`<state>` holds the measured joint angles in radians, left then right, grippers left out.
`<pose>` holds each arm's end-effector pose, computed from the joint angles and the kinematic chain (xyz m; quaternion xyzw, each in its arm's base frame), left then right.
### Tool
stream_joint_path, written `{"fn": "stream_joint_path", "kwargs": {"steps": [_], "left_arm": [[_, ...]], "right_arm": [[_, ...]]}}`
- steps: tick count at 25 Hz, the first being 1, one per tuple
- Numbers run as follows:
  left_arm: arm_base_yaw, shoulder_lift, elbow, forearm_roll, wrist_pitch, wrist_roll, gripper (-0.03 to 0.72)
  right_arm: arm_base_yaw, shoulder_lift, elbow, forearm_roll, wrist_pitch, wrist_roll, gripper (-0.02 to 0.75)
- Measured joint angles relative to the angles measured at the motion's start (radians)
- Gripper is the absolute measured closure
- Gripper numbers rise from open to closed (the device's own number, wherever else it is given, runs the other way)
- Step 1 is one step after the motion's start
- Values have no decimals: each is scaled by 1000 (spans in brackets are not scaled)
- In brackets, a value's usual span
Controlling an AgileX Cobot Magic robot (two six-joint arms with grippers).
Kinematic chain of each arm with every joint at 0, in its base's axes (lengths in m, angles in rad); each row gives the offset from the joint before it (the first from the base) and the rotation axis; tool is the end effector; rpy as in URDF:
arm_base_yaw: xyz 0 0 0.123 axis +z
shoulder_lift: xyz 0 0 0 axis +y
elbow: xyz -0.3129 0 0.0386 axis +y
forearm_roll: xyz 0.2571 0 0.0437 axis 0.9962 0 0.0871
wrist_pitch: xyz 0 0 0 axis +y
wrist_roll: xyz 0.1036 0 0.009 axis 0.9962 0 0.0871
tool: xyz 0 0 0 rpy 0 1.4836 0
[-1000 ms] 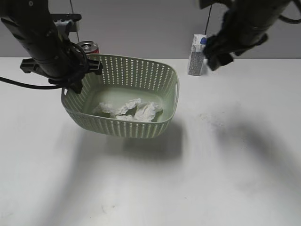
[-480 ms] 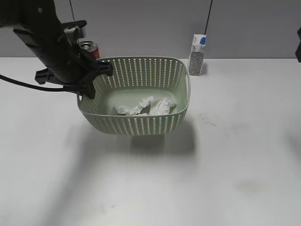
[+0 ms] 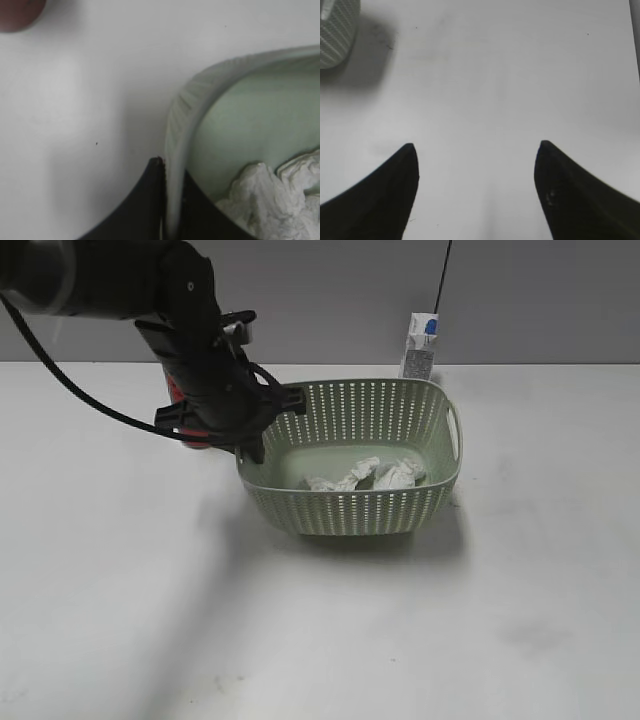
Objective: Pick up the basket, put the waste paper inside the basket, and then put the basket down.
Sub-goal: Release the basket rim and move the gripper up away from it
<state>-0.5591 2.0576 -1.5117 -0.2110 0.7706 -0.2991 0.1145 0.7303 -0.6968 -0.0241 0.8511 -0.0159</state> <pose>0.3805 -0.2560 0.1888 0.0656 0.9797 -0.1477 0.1182 0.1231 0.0123 0.3211 -0.0643 0.9239 0.0072 0.3772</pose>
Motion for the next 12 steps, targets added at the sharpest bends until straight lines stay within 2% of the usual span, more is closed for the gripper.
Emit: {"fn": "stream_joint_path", "kwargs": {"steps": [5,8,11,12], "left_arm": [[-1,30,-7,-9,12,-10,685],[-1,40,-7,-9,22,-10,657],[-1,43,-7,-11,22,-10,556],[-1,43,-7,-12,21,-12,494]], "right_arm": [[0,-377,147,48,24,0,196],[0,-565,200,50,57,-1,196],[0,-703,237,51,95,-1,196],[0,-723,245,51,107,-1,196]]}}
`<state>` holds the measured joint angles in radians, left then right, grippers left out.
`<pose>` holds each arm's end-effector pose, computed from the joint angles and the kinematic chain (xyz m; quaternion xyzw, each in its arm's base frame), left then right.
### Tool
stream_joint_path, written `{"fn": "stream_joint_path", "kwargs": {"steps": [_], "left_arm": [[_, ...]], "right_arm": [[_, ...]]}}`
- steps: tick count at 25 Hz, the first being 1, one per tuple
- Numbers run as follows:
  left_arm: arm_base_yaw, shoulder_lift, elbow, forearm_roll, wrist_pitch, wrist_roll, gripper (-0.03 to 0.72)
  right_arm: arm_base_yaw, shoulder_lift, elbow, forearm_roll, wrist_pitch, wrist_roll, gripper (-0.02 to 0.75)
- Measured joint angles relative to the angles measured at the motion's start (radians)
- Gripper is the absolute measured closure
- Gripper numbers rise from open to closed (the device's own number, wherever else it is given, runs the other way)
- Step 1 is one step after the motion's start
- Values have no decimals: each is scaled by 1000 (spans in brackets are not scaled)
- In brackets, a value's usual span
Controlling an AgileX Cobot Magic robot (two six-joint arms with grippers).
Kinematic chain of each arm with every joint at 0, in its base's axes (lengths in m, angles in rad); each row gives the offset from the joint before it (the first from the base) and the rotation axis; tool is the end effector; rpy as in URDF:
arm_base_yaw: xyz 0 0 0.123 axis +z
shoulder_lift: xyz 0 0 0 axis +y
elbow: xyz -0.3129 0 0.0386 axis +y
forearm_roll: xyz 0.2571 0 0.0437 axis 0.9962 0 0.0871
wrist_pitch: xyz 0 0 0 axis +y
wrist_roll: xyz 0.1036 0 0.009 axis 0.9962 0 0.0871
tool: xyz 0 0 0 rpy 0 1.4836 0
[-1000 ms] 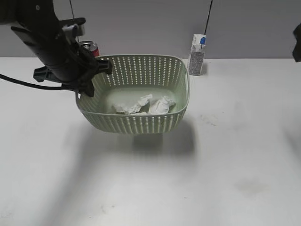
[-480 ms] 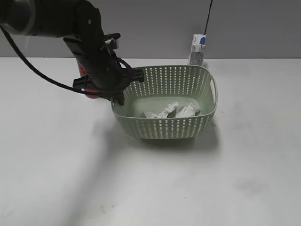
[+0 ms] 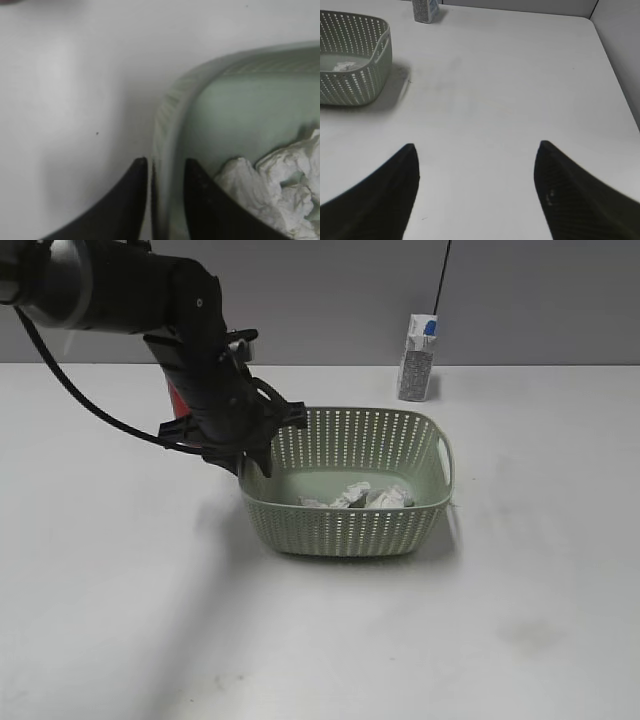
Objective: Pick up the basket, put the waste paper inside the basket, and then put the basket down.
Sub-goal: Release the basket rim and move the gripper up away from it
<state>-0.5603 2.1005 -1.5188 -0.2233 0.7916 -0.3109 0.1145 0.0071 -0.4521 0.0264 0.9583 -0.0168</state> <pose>0.3812 -0.2585 0.1706 0.0566 0.9843 -0.1407 0.0900 -0.0049 0.0017 0.2709 -0.0546 0.8388 0.0396 0.5403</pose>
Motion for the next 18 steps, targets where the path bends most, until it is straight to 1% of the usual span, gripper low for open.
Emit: {"fn": "stream_joint_path", "kwargs": {"steps": [2,4,6,7,10,15,18], "left_arm": [[-1,-1,-3,-2,-1,-1,349],[-1,-1,-3,-2,9,-1,190],[1,-2,-4,-2,37,0,85],[4,-3,-4,-2,51,3,53],[15,-24,-4,-1,91,13,21],[53,-119,-4,6,143,74,20],[97,-189,-4,12,185,135,24]], "right_arm": [[0,-11,13,8,12,0,196],[0,-10,23,28,-1,0,196],[0,-10,33,34,-3,0,196],[0,-10,34,34,-7,0,196],[0,-10,34,35,-11,-1,196],[0,-10,34,36,-12,-1,196],[0,-10,34,36,-13,-1,196]]}}
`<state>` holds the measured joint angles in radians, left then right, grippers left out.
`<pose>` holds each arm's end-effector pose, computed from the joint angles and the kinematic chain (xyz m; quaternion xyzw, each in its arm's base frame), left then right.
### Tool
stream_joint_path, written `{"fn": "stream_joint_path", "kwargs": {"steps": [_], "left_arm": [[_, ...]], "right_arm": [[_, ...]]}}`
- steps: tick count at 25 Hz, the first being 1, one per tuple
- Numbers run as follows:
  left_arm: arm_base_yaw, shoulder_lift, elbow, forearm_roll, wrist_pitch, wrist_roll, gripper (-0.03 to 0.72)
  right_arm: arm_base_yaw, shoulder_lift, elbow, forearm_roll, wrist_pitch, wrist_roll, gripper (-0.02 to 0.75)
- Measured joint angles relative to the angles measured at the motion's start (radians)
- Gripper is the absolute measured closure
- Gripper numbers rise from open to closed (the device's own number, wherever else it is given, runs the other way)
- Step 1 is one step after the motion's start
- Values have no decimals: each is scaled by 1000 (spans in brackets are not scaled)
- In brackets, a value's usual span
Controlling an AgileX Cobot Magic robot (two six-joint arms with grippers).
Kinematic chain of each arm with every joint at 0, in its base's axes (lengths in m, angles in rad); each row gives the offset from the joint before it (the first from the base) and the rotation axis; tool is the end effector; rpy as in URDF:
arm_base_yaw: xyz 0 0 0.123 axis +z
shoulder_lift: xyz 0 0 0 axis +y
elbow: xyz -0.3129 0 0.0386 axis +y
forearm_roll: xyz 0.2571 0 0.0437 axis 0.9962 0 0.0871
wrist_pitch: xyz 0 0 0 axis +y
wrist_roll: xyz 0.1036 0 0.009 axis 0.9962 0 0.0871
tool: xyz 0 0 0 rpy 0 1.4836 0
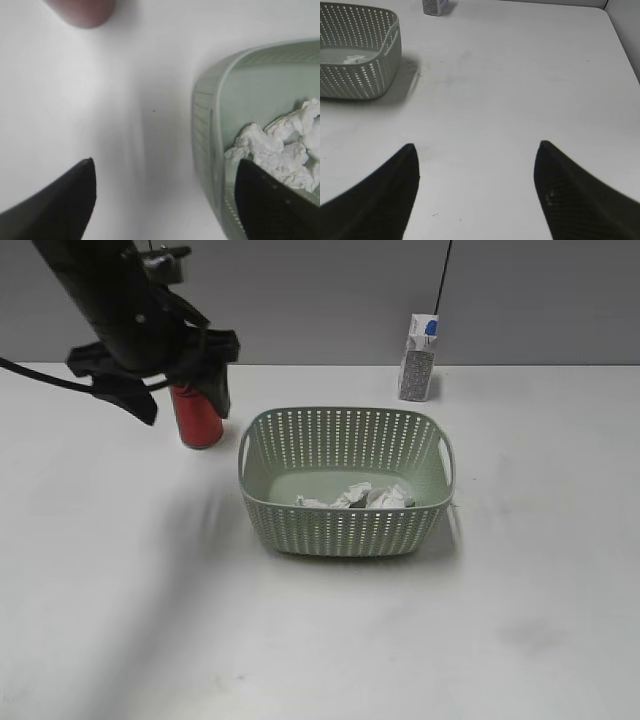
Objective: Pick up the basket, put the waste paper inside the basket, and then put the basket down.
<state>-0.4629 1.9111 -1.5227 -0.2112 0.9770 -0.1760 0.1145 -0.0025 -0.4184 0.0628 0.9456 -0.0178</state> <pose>0.3729 -0.2063 0.2504 0.0955 0.9802 -0.1357 0.1078 -0.0027 0.0050 0.2618 -0.0539 0.8416 0.0572 0.5344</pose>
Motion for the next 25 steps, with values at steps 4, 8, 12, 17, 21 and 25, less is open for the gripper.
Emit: {"fn": "stream_joint_path", "kwargs": {"steps": [4,8,12,17,21,25], "left_arm": [[89,-88,-1,35,106,105,36],[158,-159,3,145,220,214,46],[230,-251,78,153,231,254,61],[302,-404,268,152,223,300,78],[319,-591,481,151,143,305,93],[319,-770,662,146,85,309,97]], "right_arm": [[0,0,0,0,-1,-1,196],[0,0,0,0,-1,-2,197],[0,0,0,0,-1,-2,197],[0,0,0,0,-1,-2,197],[0,0,0,1,-1,-2,197],[0,0,0,1,-1,-2,197]]}}
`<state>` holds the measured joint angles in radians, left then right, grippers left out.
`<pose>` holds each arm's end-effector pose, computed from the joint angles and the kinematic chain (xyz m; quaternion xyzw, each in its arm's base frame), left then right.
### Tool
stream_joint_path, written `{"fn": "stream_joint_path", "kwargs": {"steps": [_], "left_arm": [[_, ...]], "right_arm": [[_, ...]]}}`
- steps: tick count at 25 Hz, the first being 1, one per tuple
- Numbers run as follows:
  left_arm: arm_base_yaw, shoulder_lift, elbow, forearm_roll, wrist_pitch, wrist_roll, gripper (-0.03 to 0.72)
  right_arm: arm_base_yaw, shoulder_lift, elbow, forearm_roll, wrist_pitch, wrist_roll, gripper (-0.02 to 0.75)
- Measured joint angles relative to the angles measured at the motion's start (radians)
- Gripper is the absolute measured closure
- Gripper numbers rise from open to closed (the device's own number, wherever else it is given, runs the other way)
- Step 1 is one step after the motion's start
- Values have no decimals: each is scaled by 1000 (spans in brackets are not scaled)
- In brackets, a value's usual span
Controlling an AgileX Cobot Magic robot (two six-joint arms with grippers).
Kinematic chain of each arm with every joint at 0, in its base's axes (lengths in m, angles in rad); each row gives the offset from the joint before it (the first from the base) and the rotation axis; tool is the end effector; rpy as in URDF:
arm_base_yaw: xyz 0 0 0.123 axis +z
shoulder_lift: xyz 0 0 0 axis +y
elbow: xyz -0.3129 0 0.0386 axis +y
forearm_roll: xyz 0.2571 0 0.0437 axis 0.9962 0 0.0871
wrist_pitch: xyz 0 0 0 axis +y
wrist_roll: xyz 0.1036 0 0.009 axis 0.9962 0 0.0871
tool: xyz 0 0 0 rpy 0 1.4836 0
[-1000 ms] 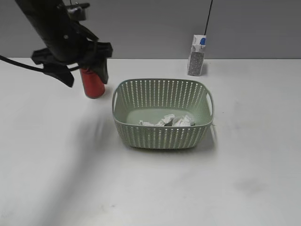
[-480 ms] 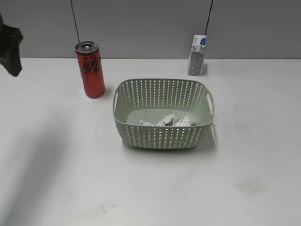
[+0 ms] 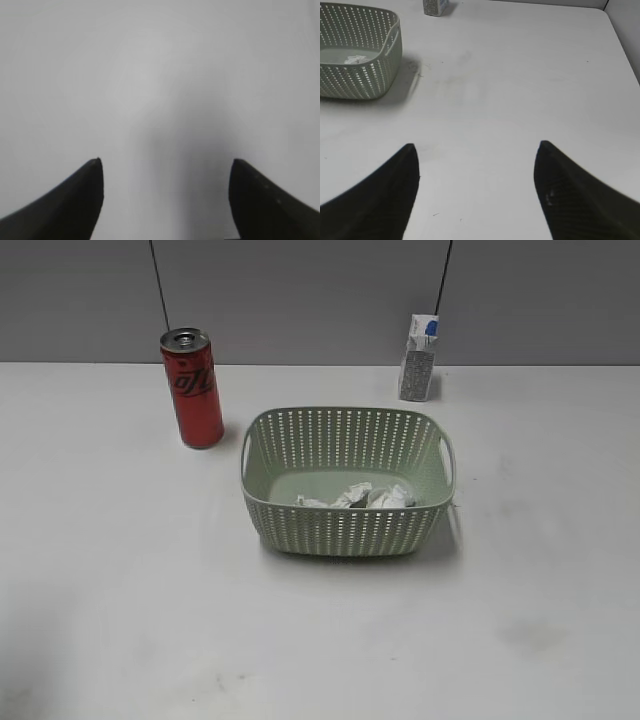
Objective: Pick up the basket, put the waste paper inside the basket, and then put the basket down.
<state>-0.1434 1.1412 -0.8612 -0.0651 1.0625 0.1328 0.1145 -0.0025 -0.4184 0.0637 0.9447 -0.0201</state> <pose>0.1933 -0.0339 0.2958 0.1248 0.9792 -0.0314 0.1568 -0.0027 0.0051 0.2619 -0.0548 0.8413 0.0571 0.5348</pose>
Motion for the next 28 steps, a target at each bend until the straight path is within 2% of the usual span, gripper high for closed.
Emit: {"fn": "stream_joint_path", "kwargs": {"steps": [5,10,19,28], "left_arm": [[0,-241,197,-32,-26,1,97],[0,-462,328,-39,-25,1,97],[0,-806,350,-40,-18,1,98],[0,-1034,350,-33,-17,1,99]], "right_arm": [[0,0,0,0,0,0,197],[0,0,0,0,0,0,197],[0,0,0,0,0,0,197],[0,0,0,1,0,-1,197]]}}
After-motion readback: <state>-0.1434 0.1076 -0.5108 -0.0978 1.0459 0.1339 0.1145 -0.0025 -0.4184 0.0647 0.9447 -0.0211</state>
